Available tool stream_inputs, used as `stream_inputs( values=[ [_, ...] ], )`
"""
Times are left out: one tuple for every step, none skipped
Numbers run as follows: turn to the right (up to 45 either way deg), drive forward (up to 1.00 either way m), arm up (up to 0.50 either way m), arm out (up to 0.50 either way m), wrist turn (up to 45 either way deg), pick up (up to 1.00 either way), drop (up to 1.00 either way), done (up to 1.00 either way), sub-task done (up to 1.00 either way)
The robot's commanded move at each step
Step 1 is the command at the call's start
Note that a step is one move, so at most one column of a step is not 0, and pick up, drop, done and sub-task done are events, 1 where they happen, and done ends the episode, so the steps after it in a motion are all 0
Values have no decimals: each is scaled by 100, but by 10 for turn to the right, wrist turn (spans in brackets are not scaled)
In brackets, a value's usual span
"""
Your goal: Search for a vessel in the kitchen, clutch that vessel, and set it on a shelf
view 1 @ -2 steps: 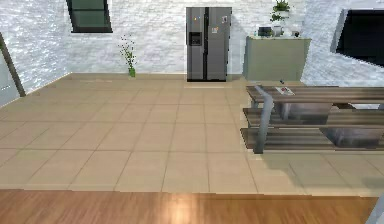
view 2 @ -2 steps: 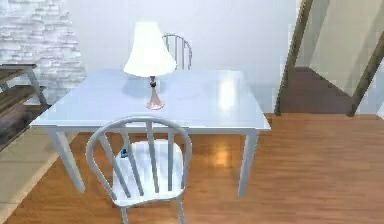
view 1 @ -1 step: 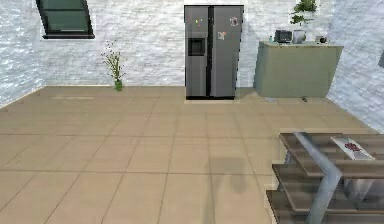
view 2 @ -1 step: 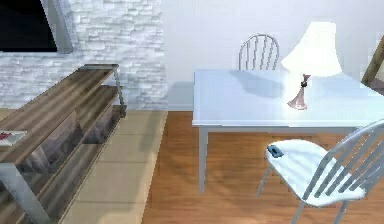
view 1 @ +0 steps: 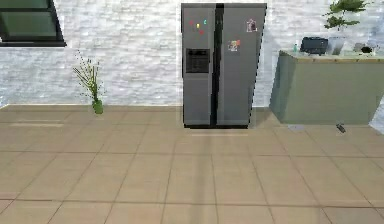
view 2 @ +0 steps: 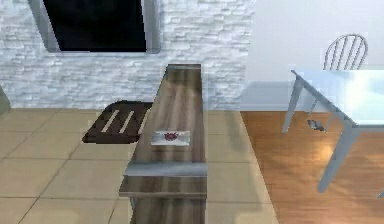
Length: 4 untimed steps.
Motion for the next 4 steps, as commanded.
stream_inputs(
  values=[
    [30, 0, 0, 0, 0, 0, 0, 0, 0],
    [0, 50, 0, 0, 0, 0, 0, 0, 0],
    [420, 0, 0, 0, 0, 0, 0, 0, 0],
    [0, 100, 0, 0, 0, 0, 0, 0, 0]
  ],
)
